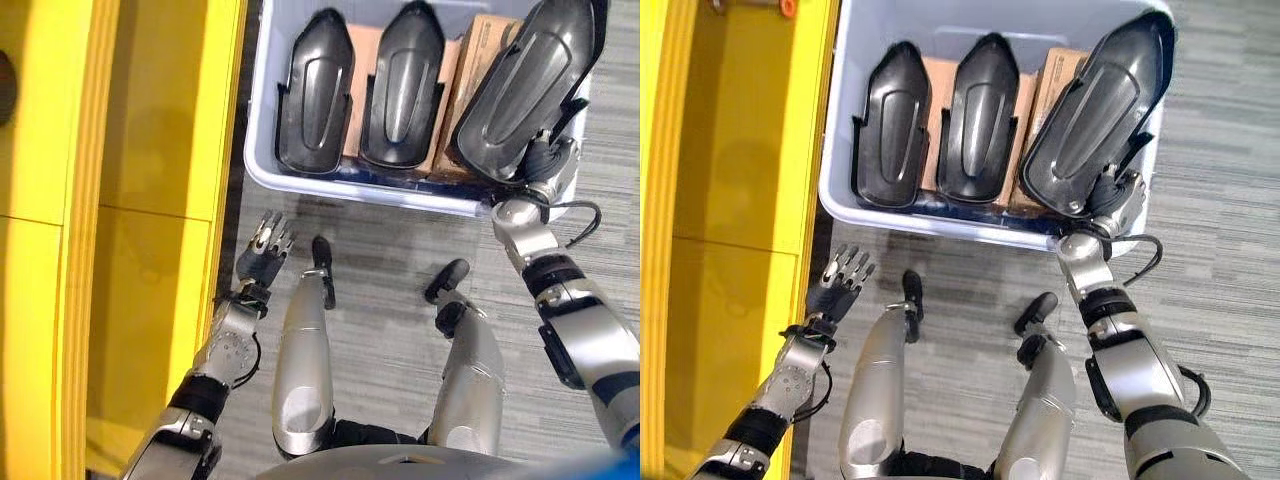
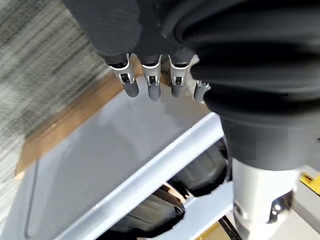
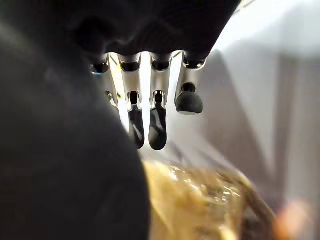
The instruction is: Move parts from the plastic box to the shelf.
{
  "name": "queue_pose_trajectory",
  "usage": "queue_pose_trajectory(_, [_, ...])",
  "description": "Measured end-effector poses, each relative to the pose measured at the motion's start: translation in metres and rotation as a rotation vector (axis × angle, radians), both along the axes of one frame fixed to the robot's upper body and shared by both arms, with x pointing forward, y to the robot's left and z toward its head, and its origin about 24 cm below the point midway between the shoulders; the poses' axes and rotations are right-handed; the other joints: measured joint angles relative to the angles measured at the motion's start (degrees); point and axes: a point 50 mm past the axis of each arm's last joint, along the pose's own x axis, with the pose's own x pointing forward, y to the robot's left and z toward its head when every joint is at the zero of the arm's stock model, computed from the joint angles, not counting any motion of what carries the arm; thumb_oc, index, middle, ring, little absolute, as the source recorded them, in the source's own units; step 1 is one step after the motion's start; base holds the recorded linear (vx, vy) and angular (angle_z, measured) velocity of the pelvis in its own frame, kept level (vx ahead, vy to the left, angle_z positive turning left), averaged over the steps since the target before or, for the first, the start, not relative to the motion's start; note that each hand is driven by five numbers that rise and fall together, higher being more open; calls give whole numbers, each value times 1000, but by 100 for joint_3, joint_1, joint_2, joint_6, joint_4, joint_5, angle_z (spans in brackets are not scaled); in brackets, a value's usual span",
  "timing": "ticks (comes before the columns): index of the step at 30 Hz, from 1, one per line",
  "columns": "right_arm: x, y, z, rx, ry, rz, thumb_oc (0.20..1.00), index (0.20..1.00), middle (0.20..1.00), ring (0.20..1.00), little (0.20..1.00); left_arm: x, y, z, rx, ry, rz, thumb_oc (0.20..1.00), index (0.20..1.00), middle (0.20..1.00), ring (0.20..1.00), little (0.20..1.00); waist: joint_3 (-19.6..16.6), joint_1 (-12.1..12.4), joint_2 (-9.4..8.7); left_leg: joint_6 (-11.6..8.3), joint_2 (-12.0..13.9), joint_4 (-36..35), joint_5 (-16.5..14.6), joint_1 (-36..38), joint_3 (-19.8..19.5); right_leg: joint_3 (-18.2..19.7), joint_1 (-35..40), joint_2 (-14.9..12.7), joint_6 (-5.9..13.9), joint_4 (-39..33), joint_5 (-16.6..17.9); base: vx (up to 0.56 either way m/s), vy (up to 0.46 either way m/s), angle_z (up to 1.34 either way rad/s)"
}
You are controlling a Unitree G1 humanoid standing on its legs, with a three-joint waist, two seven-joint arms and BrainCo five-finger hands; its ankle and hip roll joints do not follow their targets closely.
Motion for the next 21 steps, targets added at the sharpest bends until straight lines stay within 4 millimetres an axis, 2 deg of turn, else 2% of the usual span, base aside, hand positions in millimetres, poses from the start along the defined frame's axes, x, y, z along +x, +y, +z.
queue_pose_trajectory(3, [-2, -8, 8, 28, -42, -23, 200, 200, 200, 200, 200, -5, 1, -5, -1, 13, -1, 1000, 1000, 1000, 1000, 1000, 1, -106, -1, 15, 2, -138, 50, 212, 45, 36, 198, 96, 66, -233, 105, -1, -13, -10])
queue_pose_trajectory(6, [-4, -16, 19, 31, -82, -44, 200, 200, 200, 200, 200, -5, 3, -3, -9, -2, 1, 1000, 1000, 1000, 1000, 1000, 4, -130, -5, 7, 2, -309, 110, 385, 92, 25, 361, 141, 45, -383, 174, 41, -8, -6])
queue_pose_trajectory(10, [-9, -23, 26, -56, -92, -37, 200, 200, 200, 200, 200, -15, 11, -11, -24, 13, 33, 1000, 1000, 1000, 1000, 1000, 7, -122, -11, -26, -8, -748, 178, 1245, 239, 37, 1065, 222, 73, -628, 171, 78, 32, -8])
queue_pose_trajectory(12, [-12, -28, 39, -125, -124, -27, 200, 200, 200, 200, 200, -18, 13, -13, -25, 21, 40, 1000, 1000, 1000, 1000, 1000, 5, -94, -17, -100, -13, -888, 225, 1527, 290, 26, 1257, 240, 46, -642, 185, 58, 34, -6])
queue_pose_trajectory(15, [-13, -28, 50, -155, -145, 38, 200, 200, 200, 200, 200, -21, 13, -14, -32, 16, 37, 1000, 1000, 1000, 1000, 1000, 8, -68, -21, -133, -26, -1053, 256, 1829, 336, 19, 1470, 255, 23, -660, 157, 52, 38, -4])
queue_pose_trajectory(21, [-14, -15, 45, -173, -86, 256, 200, 200, 200, 200, 200, -34, 20, -22, -50, 29, 66, 1000, 1000, 1000, 1000, 1000, 2, -63, -18, -124, -122, -1487, 300, 2668, 372, -9, 2260, 261, 113, -923, 94, 73, 79, 4])
